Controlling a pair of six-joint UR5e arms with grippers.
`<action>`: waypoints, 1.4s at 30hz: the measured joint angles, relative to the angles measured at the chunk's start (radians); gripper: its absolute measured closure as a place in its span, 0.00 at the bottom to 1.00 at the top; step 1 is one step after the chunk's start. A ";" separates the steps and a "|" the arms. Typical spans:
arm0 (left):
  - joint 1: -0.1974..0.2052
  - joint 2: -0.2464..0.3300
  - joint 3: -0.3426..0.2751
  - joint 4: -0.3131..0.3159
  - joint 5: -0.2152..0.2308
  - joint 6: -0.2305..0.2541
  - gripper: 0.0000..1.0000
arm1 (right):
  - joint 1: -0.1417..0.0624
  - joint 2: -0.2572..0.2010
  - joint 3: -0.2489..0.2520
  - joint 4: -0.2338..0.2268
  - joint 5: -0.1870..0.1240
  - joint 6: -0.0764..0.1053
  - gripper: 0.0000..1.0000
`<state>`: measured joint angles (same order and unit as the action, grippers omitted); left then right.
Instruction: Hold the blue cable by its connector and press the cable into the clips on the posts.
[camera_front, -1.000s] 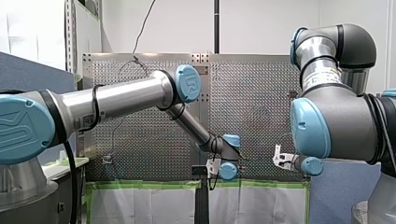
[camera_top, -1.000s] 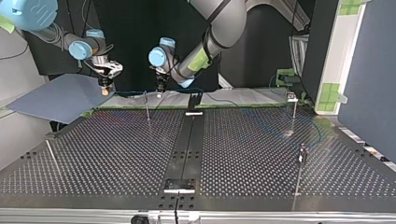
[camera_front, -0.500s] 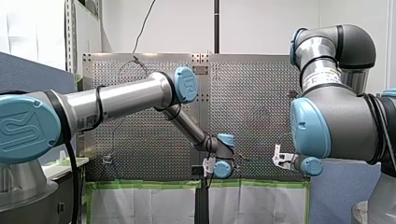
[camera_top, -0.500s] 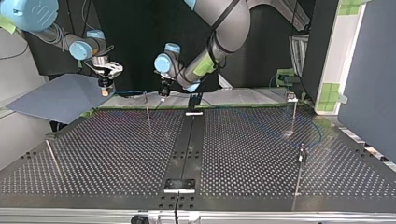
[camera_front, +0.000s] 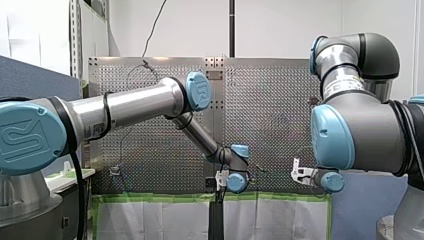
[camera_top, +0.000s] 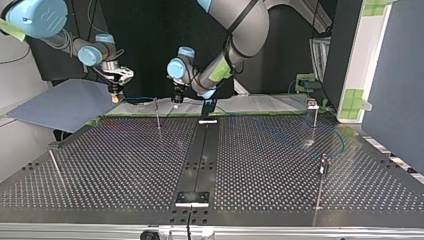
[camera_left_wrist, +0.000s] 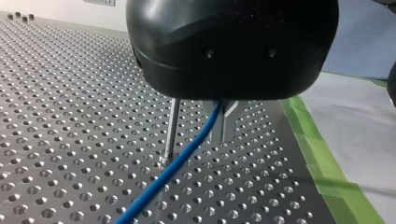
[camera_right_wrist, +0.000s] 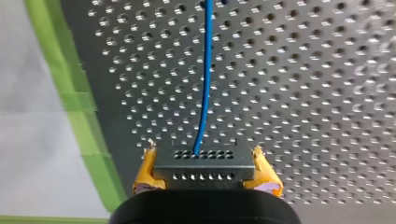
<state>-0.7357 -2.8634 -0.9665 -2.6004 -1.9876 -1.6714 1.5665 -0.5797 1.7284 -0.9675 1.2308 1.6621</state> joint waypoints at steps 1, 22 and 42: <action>0.000 0.000 0.003 0.000 0.000 0.000 1.00 | 0.000 0.009 -0.011 0.010 0.001 -0.004 1.00; 0.036 -0.001 0.073 -0.048 0.000 0.002 1.00 | 0.000 0.028 -0.128 0.092 -0.006 -0.015 1.00; 0.080 -0.005 0.085 -0.078 0.038 0.004 1.00 | 0.001 0.028 -0.206 0.142 -0.021 -0.008 1.00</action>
<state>-0.6561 -2.8685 -0.8811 -2.6784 -1.9500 -1.6675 1.5674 -0.5518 1.5220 -0.8259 1.2095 1.6539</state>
